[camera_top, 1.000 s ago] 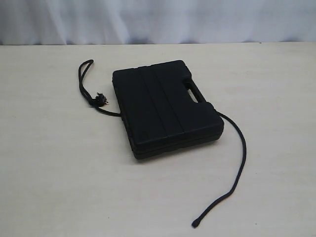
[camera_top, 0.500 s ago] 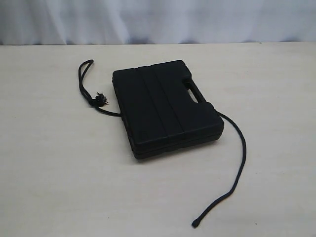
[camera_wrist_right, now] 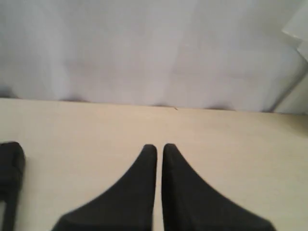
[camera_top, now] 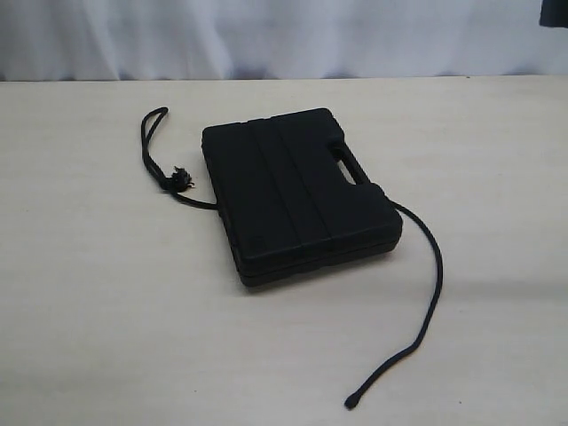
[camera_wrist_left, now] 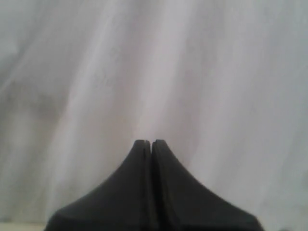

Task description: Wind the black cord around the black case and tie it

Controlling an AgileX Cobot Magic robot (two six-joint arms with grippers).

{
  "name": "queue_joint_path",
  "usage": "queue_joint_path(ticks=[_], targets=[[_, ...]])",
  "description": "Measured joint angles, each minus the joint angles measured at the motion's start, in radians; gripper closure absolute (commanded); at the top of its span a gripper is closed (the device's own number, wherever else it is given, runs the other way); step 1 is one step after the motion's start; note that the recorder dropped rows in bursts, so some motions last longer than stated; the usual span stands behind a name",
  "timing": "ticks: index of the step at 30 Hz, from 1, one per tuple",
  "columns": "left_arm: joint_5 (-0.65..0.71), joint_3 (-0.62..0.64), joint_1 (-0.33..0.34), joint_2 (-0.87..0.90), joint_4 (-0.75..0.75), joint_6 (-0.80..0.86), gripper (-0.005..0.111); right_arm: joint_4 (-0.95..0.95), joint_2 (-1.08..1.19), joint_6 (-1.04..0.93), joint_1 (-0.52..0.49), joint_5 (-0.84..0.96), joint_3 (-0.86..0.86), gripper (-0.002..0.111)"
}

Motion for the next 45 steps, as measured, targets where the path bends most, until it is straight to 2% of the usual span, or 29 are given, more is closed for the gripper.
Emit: queue_joint_path(ticks=[5,10,13,17,21,24,28,34,37,40,41,45], targets=[[0.357,-0.25,0.0,0.294,0.078,0.049,0.107,0.158,0.099,-0.231,0.0,0.152,-0.087,0.104],[0.72,-0.441,-0.026,0.572,0.085,0.198,0.107,0.616,0.238,-0.683,0.0,0.311,-0.198,0.104],[0.806,-0.498,-0.069,0.697,0.069,0.294,0.107,0.878,0.342,-0.908,0.0,0.421,-0.276,0.104],[0.825,-0.517,-0.126,0.813,0.048,0.413,0.107,1.097,0.478,-1.062,0.0,0.489,-0.353,0.099],[0.822,-0.519,-0.175,0.876,0.041,0.463,0.107,1.166,0.609,-1.099,0.009,0.497,-0.439,0.082],[0.786,-0.519,-0.181,0.895,0.039,0.47,0.107,1.167,0.699,-1.106,0.041,0.509,-0.508,0.068],[0.747,-0.519,-0.186,0.898,0.039,0.474,0.106,1.088,0.811,-1.055,0.119,0.517,-0.621,0.058],[0.747,-0.519,-0.186,0.898,0.039,0.474,0.106,0.86,0.942,-0.873,0.19,0.551,-0.772,0.058],[0.747,-0.519,-0.186,0.898,0.039,0.476,0.096,0.835,0.987,-0.853,0.193,0.586,-0.81,0.058],[0.747,-0.519,-0.186,0.898,0.039,0.476,0.078,0.827,1.015,-0.849,0.195,0.603,-0.815,0.058],[0.747,-0.519,-0.186,0.898,0.039,0.476,0.069,0.825,1.021,-0.849,0.195,0.605,-0.815,0.058],[0.751,-0.519,-0.186,0.898,0.008,0.476,0.06,0.817,1.059,-0.849,0.195,0.607,-0.817,0.058]])
